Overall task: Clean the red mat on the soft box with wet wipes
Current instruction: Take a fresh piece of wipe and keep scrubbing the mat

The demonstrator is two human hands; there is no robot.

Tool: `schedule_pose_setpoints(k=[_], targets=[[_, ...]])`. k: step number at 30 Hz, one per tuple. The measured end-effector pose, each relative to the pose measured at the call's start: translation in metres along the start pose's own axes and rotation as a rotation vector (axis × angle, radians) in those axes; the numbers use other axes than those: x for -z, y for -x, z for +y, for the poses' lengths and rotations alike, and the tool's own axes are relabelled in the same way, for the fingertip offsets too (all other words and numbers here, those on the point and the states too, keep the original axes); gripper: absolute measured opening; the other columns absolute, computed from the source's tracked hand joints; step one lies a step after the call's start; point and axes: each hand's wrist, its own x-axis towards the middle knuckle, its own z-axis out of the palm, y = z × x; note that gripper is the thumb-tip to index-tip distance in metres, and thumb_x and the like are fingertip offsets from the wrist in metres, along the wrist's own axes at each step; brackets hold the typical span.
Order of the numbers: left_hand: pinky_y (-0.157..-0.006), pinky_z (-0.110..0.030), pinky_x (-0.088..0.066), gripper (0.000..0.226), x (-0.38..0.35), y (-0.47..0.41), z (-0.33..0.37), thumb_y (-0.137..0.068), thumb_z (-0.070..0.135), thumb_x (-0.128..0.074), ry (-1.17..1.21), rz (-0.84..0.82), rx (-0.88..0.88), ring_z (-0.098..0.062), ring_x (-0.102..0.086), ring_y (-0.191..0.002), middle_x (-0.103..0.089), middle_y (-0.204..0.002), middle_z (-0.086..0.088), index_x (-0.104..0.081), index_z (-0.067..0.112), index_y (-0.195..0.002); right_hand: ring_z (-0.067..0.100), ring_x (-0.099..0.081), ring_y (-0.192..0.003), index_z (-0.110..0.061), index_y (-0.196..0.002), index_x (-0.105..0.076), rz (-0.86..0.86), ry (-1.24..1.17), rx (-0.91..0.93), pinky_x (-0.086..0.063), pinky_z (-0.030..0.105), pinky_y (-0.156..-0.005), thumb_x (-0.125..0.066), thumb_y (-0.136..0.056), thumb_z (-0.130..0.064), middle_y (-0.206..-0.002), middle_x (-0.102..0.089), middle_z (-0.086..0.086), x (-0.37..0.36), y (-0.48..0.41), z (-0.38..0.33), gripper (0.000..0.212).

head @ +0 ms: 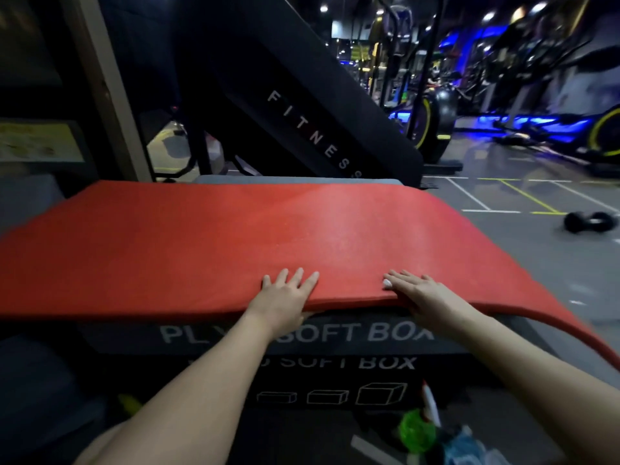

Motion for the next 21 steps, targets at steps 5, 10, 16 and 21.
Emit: schedule_pose_setpoints(k=[5, 10, 16, 21], targets=[[-0.118, -0.063, -0.026, 0.093, 0.002, -0.005, 0.007, -0.097, 0.051, -0.059, -0.076, -0.031, -0.012, -0.038, -0.015, -0.154, -0.009, -0.171, -0.009, 0.002, 0.028, -0.163, 0.01, -0.007, -0.15, -0.027, -0.154, -0.026, -0.07, -0.153, -0.048, -0.007, 0.04, -0.122, -0.049, -0.098, -0.044, -0.161, -0.015, -0.01, -0.011, 0.006, 0.002, 0.063], [-0.124, -0.058, -0.012, 0.104, 0.003, 0.002, 0.004, -0.084, 0.086, -0.041, 0.068, -0.079, -0.026, -0.031, -0.003, -0.157, 0.0, -0.172, -0.002, 0.003, 0.036, -0.163, 0.021, -0.036, -0.118, -0.044, -0.123, -0.063, 0.009, -0.164, -0.176, -0.031, 0.039, -0.106, -0.037, -0.1, -0.054, -0.133, -0.046, -0.013, -0.006, -0.006, -0.002, 0.036], [-0.125, -0.038, -0.021, 0.083, 0.005, 0.012, -0.038, -0.091, 0.082, -0.023, 0.393, 0.034, 0.042, -0.012, -0.02, -0.154, -0.018, -0.169, 0.01, -0.017, 0.039, -0.162, 0.004, -0.061, -0.08, -0.03, -0.099, -0.078, 0.121, -0.441, -0.167, -0.041, 0.015, -0.068, -0.077, -0.081, -0.041, -0.085, -0.063, -0.017, 0.013, -0.008, -0.005, 0.021], [-0.125, -0.038, -0.022, 0.064, 0.0, 0.017, -0.073, -0.103, 0.061, -0.034, 0.368, 0.074, 0.178, -0.016, -0.025, -0.153, -0.027, -0.167, 0.004, -0.03, 0.032, -0.159, -0.005, -0.064, -0.07, -0.029, -0.081, -0.077, 0.065, -0.504, -0.053, -0.046, 0.012, -0.061, -0.086, -0.071, -0.036, -0.073, -0.071, -0.018, 0.014, -0.02, -0.033, 0.015]])
